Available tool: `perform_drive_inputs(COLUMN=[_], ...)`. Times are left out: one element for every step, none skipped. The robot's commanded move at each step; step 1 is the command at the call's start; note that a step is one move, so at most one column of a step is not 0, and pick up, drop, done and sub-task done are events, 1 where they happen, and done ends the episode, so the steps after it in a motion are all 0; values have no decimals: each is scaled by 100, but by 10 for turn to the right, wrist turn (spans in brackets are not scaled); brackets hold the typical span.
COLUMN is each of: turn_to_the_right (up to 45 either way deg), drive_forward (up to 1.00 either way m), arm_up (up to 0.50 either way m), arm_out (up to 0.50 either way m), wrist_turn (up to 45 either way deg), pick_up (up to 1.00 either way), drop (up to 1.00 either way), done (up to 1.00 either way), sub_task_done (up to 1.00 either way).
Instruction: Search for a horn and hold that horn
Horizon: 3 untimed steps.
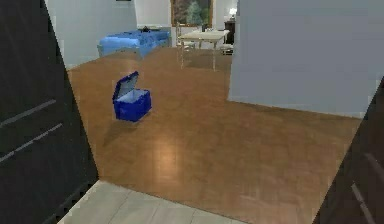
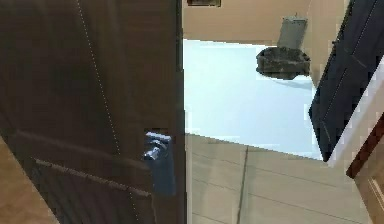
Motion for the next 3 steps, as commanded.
perform_drive_inputs(turn_to_the_right=[0, 0, -30], drive_forward=[100, 100, 0], arm_up=[0, 0, 0], arm_out=[0, 0, 0], wrist_turn=[0, 0, 0], pick_up=[0, 0, 0], drop=[0, 0, 0], done=[0, 0, 0], sub_task_done=[0, 0, 0])
